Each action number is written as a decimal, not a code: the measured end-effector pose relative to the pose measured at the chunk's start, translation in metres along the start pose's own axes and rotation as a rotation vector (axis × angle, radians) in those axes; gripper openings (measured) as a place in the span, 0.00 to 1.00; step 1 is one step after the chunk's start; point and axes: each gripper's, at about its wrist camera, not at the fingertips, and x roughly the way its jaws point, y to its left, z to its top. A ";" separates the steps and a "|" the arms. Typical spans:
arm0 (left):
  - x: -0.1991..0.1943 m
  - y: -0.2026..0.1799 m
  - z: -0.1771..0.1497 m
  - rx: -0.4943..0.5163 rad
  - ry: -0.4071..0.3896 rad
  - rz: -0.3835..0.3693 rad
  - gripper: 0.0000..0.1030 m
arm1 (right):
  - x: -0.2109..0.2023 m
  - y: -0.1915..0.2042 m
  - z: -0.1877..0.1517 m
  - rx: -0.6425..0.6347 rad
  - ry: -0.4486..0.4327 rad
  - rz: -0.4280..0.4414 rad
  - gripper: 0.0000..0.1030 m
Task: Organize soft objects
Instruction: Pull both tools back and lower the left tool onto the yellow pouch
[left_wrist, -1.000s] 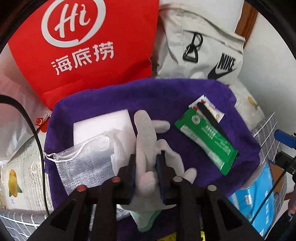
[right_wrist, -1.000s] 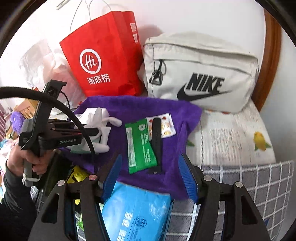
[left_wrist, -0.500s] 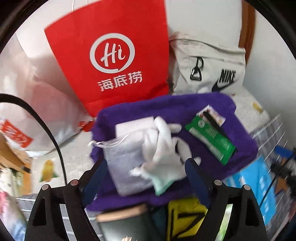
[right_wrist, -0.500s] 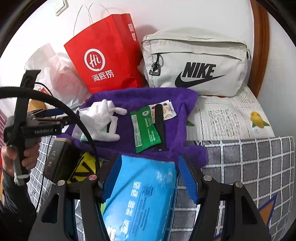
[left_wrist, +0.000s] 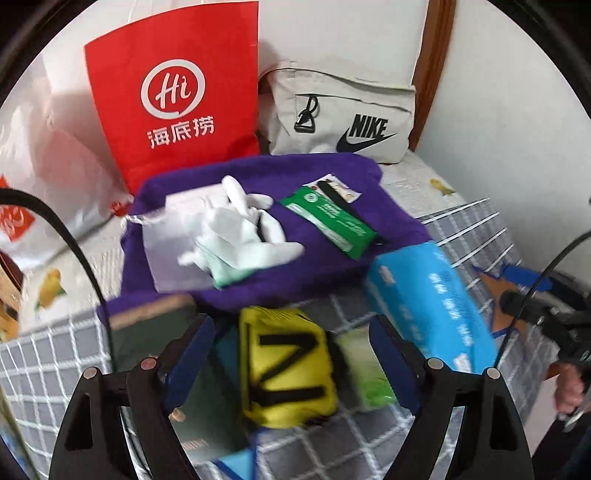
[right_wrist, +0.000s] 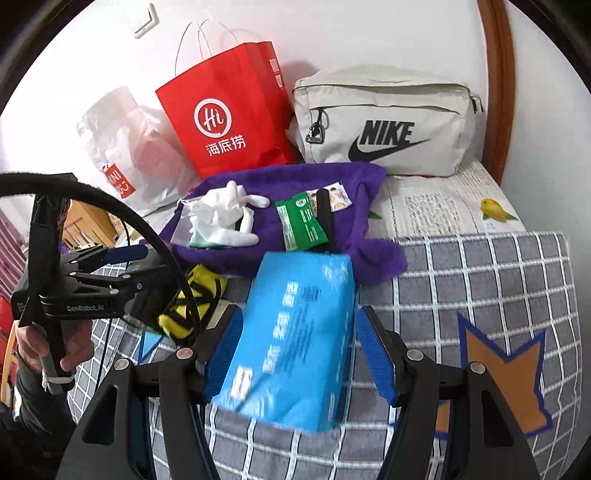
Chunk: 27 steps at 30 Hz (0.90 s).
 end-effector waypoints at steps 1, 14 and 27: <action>-0.004 -0.002 -0.003 -0.008 -0.020 -0.027 0.83 | -0.002 -0.001 -0.004 0.002 -0.001 -0.002 0.62; 0.006 -0.038 -0.018 0.087 -0.012 0.097 0.81 | -0.027 -0.017 -0.041 0.030 -0.037 0.037 0.62; 0.047 -0.040 -0.024 0.212 0.192 0.175 0.43 | -0.027 -0.046 -0.057 0.087 -0.024 0.046 0.62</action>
